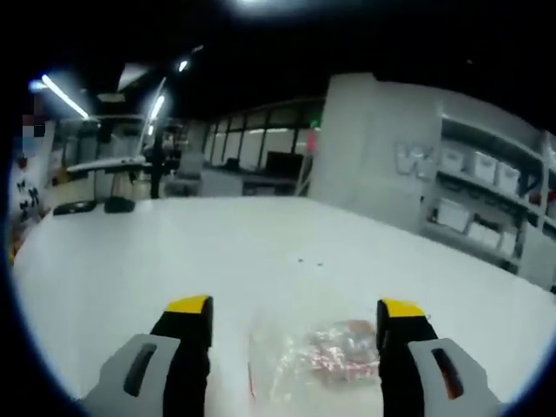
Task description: Open the resealable bag by pulling the two sides of the seal apart until the entire bag opening is separated and visibly accessible.
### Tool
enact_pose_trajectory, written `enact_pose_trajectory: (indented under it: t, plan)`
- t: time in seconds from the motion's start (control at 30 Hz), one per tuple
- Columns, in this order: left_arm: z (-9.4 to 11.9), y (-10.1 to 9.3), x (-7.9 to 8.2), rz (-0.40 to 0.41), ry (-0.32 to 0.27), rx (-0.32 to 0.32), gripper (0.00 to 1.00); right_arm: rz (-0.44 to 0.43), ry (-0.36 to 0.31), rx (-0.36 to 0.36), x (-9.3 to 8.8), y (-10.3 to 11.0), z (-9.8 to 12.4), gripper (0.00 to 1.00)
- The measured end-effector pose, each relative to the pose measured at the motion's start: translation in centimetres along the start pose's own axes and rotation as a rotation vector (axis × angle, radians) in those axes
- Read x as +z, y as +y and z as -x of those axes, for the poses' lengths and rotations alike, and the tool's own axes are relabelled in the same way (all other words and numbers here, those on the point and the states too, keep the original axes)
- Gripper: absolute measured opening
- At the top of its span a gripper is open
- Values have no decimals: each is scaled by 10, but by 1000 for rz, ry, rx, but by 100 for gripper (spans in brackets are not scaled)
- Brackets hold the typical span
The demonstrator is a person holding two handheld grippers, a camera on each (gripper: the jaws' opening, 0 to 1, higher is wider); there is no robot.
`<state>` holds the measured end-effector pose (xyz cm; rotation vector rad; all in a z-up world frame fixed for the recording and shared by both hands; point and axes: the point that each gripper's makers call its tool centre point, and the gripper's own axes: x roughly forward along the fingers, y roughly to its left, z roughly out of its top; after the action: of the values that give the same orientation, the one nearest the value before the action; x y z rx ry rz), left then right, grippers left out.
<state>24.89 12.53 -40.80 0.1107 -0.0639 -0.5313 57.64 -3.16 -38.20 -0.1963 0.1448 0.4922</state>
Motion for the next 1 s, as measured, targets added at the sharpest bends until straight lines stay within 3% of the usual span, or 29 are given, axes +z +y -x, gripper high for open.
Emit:
enact_pose_trajectory:
  t: [0.17, 0.4, 1.0]
  plan:
    - [1, 0, 1, 0, -1, 1, 88, 10, -4, -14, -4, -4, 5, 100]
    - [1, -3, 1, -3, 0, -3, 88, 25, 41, -20, -14, -8, 11, 100]
    - [2, -7, 7, -11, -15, -6, 88, 14, 24, -13, -7, -12, 29, 100]
